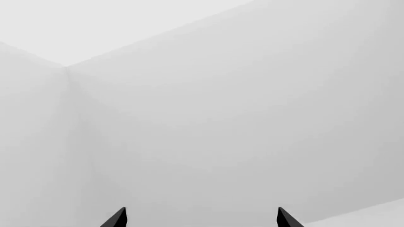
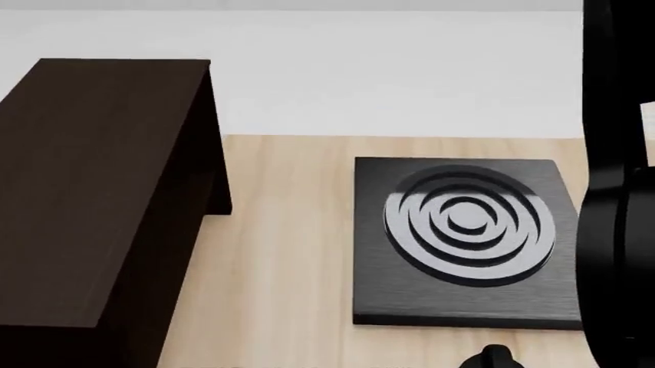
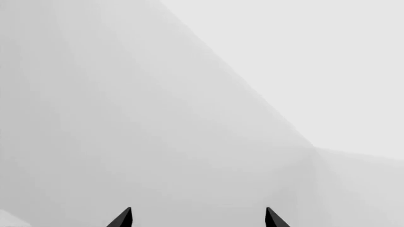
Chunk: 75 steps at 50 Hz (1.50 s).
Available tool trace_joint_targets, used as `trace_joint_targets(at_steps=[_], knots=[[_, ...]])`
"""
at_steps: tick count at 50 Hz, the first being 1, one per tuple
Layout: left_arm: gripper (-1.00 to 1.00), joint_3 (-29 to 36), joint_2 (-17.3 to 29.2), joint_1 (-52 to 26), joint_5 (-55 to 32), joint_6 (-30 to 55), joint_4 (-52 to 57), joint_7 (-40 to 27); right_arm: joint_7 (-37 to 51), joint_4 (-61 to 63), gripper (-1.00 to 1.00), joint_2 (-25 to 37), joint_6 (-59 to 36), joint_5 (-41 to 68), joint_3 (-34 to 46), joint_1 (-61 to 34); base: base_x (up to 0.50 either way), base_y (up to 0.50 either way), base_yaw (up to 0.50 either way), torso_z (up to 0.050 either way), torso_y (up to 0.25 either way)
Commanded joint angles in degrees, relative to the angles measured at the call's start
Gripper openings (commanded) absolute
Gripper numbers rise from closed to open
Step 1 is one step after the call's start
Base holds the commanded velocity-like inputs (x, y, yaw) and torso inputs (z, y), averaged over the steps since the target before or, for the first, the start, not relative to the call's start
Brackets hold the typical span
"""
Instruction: Put the frying pan under the cabinet shelf.
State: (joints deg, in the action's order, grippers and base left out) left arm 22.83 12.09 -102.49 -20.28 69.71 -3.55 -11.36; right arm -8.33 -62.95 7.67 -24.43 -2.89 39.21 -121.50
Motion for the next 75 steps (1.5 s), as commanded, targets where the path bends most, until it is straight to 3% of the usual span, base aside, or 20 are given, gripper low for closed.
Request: trace_joint_targets(at_steps=[1, 11, 22, 38, 75], knots=[[1.0, -0.13, 0.28, -0.12, -0.23, -0.17, -0.15, -0.05, -0.62, 3.17, 1.0, 0.79, -1.92, -0.06, 0.36, 0.97, 0.5, -0.08, 0.0, 0.0, 0.0], [1.0, -0.09, 0.38, -0.09, -0.49, 0.33, 0.22, -0.33, -0.45, 5.82, 1.0, 1.65, -3.92, 0.11, 0.1, 1.64, 0.5, -0.08, 0.0, 0.0, 0.0], [1.0, -0.57, 0.93, 0.79, -0.81, -0.46, -0.1, -0.28, -2.0, 32.1, 1.0, 12.03, -23.29, -0.41, -0.68, 10.52, 0.18, -0.01, 0.0, 0.0, 0.0], [1.0, -0.04, 0.08, 0.99, -1.06, -0.93, -0.55, -0.65, -2.33, 52.41, 1.0, 20.39, -38.8, 0.32, -4.7, 17.05, 0.0, 0.0, 0.0, 0.0, 0.0], [1.0, -0.96, 0.68, 1.99, -2.53, 1.15, 2.45, -2.06, -3.55, 70.59, 1.0, 32.01, -57.84, 0.35, -9.23, 26.11, 0.0, 0.0, 0.0, 0.0, 0.0]])
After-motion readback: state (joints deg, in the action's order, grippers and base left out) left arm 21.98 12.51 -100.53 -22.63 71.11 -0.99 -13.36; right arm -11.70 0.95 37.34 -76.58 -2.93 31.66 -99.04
